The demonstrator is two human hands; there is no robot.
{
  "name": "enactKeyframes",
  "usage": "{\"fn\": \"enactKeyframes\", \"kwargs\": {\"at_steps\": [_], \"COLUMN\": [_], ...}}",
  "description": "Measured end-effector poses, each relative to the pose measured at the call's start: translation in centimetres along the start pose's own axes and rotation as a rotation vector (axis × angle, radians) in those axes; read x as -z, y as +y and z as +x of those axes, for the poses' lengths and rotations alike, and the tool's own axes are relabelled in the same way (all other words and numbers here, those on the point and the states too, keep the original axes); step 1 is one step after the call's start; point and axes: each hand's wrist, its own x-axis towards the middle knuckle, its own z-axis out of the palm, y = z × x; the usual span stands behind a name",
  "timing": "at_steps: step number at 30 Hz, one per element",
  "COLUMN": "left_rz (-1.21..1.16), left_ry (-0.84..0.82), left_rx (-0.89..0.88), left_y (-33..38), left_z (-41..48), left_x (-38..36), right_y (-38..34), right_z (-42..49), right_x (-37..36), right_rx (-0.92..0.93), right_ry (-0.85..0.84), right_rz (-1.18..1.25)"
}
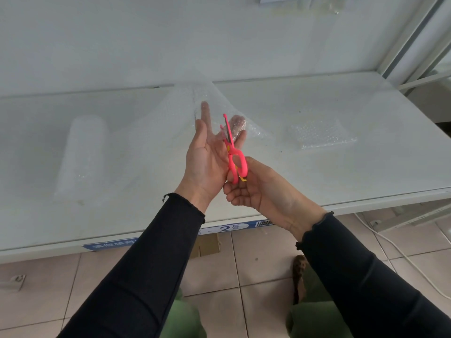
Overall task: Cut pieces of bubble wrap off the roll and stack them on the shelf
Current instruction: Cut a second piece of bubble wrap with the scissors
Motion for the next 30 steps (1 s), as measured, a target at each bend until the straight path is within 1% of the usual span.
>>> {"fn": "enactKeyframes", "kwargs": {"at_steps": [19, 26, 30], "left_rz": [0.04, 0.063, 0.115], "left_ry": [0.004, -0.037, -0.075], "left_rx": [-0.049, -0.049, -0.037], "left_y": [-0.31, -0.5, -0.99], "left_z": [0.13, 0.24, -0.03], "left_x": [0.53, 0.82, 0.84], "right_y": [0.87, 0.75, 0.34], "right_z": [0.18, 0.27, 0.49], "right_x": [-0.55, -0.69, -0.4], "right_rx": [0.027, 0.031, 0.031], "right_ry": [0.058, 0.088, 0.117], "right_rz": [0.051, 0.049, 0.081]}}
